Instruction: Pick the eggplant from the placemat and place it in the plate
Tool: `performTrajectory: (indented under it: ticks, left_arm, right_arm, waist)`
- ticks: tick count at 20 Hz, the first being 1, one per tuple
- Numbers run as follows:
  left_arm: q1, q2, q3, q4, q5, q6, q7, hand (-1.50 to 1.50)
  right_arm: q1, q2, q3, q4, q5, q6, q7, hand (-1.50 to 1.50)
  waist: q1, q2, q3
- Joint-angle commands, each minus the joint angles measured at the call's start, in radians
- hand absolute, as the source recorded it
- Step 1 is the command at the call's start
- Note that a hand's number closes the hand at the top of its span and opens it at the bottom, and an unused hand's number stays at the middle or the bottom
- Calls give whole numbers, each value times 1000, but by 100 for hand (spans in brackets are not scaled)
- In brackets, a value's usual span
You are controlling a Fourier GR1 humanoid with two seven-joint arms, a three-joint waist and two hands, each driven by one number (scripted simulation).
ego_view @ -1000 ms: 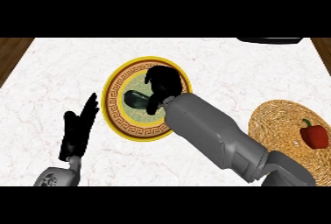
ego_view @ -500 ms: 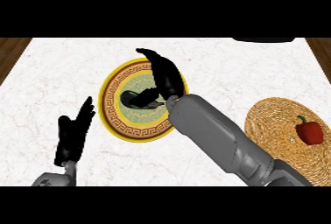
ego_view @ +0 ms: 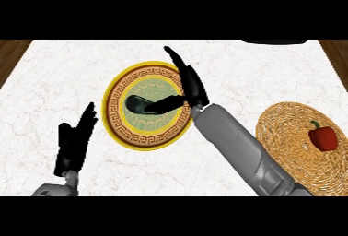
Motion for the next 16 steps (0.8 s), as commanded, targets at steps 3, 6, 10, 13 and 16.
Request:
performTrajectory:
  ticks: [3,6,10,13,16]
  left_arm:
    - [-1,7,30,-21,-2,-23,31,0]
    - [-54,-14,39,33,6,-40,20,0]
    - [-2,-10,50,-7,-8,-44,9,0]
    - [29,-42,9,-28,-40,-18,13,0]
    - [-29,-35,50,41,-30,-33,-25,0]
  right_arm:
    - [56,2,15,-63,-19,45,-54,-150]
    - [17,2,-2,103,-75,67,-214,-150]
    - [7,2,88,78,-129,-5,-163,-150]
    - [-36,2,144,147,-158,-69,-151,-150]
    - [-20,2,132,187,-130,-83,-164,-150]
  waist:
    - [-10,-5,-1]
    - [-2,-1,-1]
    - [0,-2,-1]
    - [13,0,0]
    - [5,1,-1]
